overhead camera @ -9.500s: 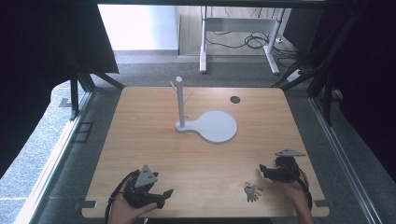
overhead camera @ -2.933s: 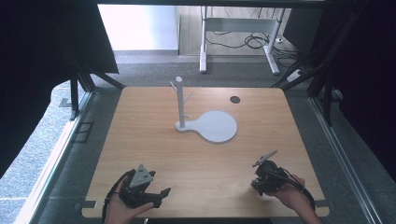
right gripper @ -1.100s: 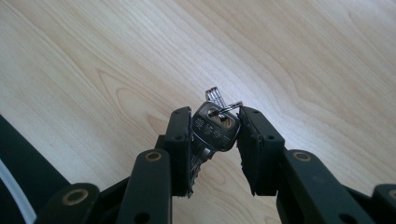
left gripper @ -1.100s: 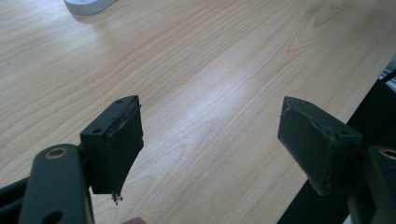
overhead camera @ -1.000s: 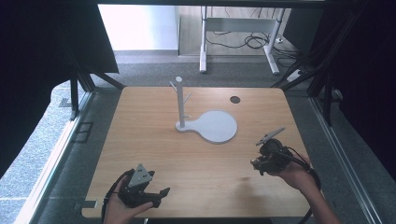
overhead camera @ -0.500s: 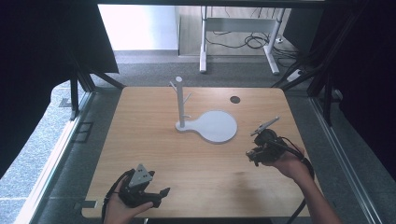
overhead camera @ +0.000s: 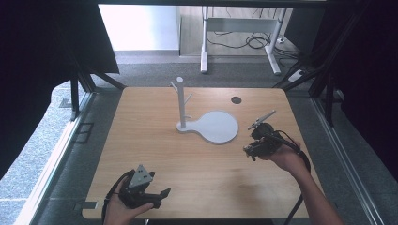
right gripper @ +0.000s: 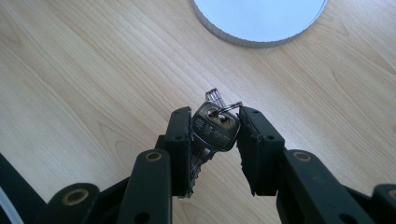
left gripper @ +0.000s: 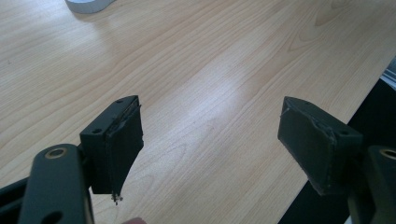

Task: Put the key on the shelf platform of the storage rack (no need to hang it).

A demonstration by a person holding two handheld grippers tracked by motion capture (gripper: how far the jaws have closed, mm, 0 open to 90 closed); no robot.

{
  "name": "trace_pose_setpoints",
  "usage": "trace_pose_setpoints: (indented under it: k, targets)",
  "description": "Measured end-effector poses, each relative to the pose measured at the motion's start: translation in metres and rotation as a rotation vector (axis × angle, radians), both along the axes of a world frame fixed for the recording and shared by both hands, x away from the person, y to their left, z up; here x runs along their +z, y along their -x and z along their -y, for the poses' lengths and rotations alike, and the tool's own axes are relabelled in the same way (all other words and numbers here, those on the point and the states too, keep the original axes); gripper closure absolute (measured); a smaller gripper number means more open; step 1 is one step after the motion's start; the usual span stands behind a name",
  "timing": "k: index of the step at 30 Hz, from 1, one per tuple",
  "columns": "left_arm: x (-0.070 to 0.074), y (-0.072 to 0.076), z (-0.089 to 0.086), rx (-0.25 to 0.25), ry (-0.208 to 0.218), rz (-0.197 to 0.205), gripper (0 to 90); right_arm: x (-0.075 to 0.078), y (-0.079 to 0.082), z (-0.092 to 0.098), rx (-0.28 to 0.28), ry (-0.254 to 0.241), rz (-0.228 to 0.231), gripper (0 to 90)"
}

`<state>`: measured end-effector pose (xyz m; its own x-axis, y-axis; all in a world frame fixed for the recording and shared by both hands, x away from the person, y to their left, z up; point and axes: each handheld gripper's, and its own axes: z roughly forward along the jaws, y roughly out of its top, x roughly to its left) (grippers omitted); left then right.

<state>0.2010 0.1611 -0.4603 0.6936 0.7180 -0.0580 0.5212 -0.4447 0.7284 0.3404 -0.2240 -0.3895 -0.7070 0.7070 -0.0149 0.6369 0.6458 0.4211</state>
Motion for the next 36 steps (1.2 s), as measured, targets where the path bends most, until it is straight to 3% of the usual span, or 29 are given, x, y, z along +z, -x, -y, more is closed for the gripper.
trace_pose_setpoints:
  k: [36]
  targets:
    - [-0.001, -0.001, -0.001, 0.002, 0.002, -0.001, 22.5, 0.007, -0.036, -0.019, 0.002, -0.011, -0.003, 66.5]
